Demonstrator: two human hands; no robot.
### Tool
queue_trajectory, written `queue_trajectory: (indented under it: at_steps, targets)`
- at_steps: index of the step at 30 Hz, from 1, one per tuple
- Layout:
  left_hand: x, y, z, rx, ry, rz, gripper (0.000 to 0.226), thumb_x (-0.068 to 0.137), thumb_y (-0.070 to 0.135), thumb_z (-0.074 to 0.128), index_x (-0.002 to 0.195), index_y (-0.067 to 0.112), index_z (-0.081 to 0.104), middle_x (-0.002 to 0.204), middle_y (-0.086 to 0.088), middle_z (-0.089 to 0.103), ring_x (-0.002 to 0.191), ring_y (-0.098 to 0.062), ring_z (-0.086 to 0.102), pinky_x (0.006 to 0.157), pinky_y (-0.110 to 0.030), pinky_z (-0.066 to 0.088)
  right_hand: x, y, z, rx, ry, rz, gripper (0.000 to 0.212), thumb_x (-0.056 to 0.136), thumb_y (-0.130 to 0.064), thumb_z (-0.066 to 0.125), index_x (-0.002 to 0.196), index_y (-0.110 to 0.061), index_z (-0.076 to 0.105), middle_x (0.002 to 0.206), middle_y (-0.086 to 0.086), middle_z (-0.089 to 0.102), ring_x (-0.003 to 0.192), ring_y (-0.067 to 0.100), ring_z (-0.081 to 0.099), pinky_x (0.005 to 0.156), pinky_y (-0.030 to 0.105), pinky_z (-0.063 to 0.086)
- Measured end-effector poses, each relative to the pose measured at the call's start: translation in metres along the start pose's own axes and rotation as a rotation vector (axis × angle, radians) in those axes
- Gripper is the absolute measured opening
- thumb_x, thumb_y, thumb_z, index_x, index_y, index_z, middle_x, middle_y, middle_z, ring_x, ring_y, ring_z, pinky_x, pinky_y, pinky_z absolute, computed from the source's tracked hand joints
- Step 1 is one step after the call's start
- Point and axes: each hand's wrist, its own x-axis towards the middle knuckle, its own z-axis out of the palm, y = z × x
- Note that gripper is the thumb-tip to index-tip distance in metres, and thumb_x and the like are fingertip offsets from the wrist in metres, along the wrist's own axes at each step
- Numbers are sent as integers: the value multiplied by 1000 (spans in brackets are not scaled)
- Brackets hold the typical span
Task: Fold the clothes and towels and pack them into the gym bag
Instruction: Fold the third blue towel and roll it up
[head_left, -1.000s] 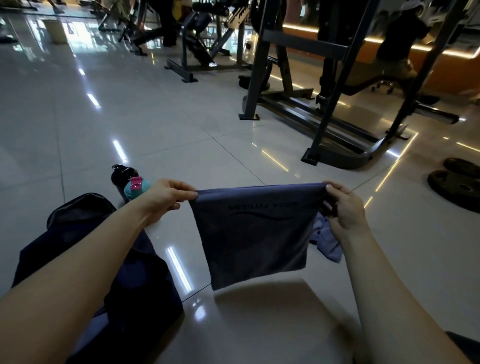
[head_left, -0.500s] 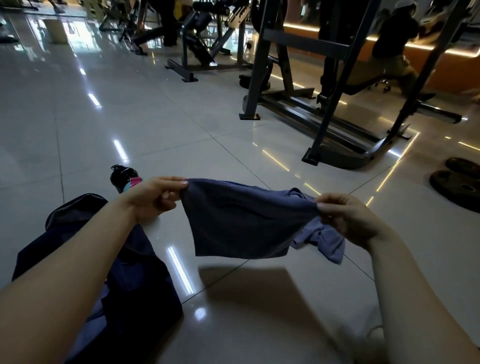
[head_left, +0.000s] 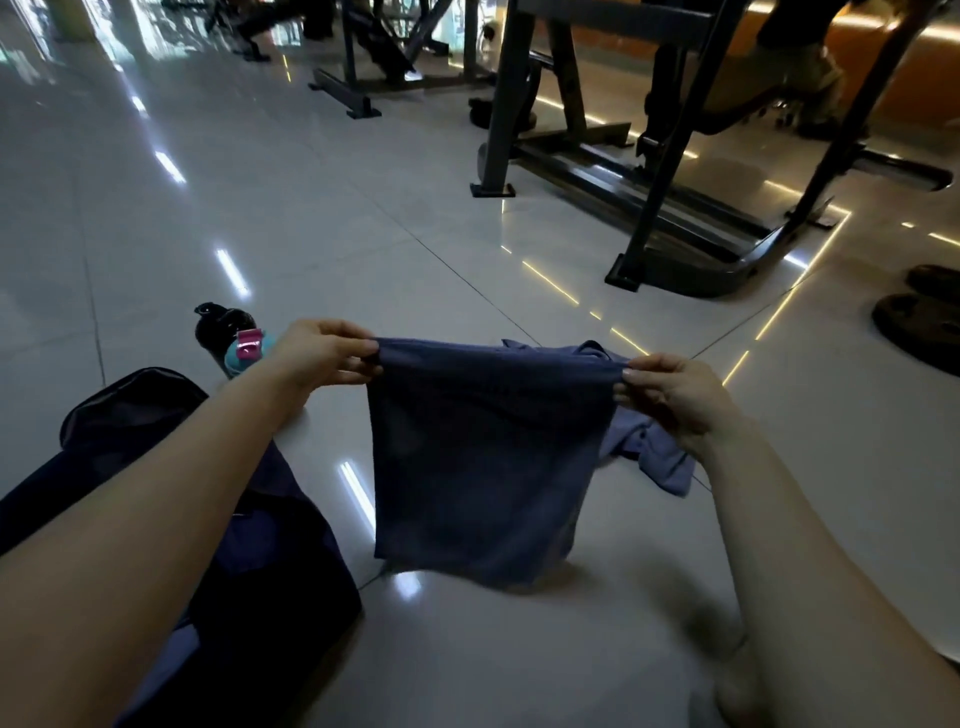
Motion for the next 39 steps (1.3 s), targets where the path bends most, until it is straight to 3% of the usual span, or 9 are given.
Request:
queue_trajectory:
  at_steps: [3, 8, 13, 19, 23, 27, 31, 35, 39]
  targets:
    - [11, 2, 2, -43, 112, 114, 6, 92, -1, 68, 91, 5, 67, 87, -14, 71, 79, -28, 74, 74, -34, 64, 22, 3, 11, 64, 38, -81, 14, 87, 13, 64, 87, 0, 66, 70, 14, 71, 68, 27, 71, 76, 36, 63]
    - [16, 8, 1, -75, 176, 257, 9, 94, -1, 66, 92, 7, 69, 86, -9, 71, 76, -19, 72, 75, -29, 62, 29, -4, 17, 72, 65, -205, 13, 85, 13, 66, 88, 1, 69, 67, 8, 71, 64, 19, 69, 65, 24, 58]
    - [10, -18, -2, -45, 140, 164, 12, 93, -1, 65, 87, 10, 68, 87, -13, 72, 78, -22, 73, 71, -30, 59, 14, 21, 10, 5, 46, -152, 16, 86, 14, 64, 85, -1, 69, 69, 9, 70, 64, 19, 68, 65, 22, 58]
    - [-27, -106, 3, 262, -54, -120, 11, 90, -3, 66, 84, 6, 68, 73, -14, 73, 60, -11, 71, 58, -24, 45, -27, 90, -5, -162, 12, 126, 13, 84, 16, 65, 85, 3, 66, 70, 17, 68, 67, 27, 69, 60, 27, 56]
    - [-63, -158, 2, 508, -335, -309, 9, 84, -7, 70, 80, 0, 73, 72, -12, 73, 65, -18, 71, 61, -27, 54, -60, 128, -23, -512, -153, 384, 13, 83, 9, 68, 90, -1, 69, 70, 12, 69, 67, 20, 67, 60, 28, 50]
    - [-86, -189, -2, 768, -516, -364, 13, 79, -3, 76, 75, 9, 79, 77, -8, 76, 68, -13, 67, 65, -24, 55, -82, 151, -38, -702, -308, 558, 17, 80, 4, 73, 95, -3, 71, 77, 9, 71, 69, 16, 65, 63, 28, 48]
    - [-101, -196, 5, 827, -683, -447, 13, 79, 1, 80, 81, 13, 80, 82, 1, 76, 76, -10, 68, 74, -21, 56, -92, 156, -49, -737, -530, 685, 16, 80, 3, 72, 91, -8, 71, 84, 10, 70, 76, 17, 63, 67, 29, 49]
    - [-115, -199, 20, 842, -920, -603, 23, 81, -11, 74, 82, 11, 75, 75, 6, 76, 68, -7, 69, 70, -19, 55, -95, 150, -56, -807, -757, 881, 14, 84, 5, 67, 89, -8, 71, 85, 11, 69, 72, 17, 62, 64, 27, 48]
    - [-102, -193, 26, 851, -911, -571, 26, 79, -7, 79, 74, 19, 79, 86, -8, 74, 79, -17, 67, 79, -26, 55, -84, 144, -53, -929, -639, 777, 14, 84, 0, 70, 96, -6, 73, 86, 11, 72, 75, 18, 64, 67, 30, 50]
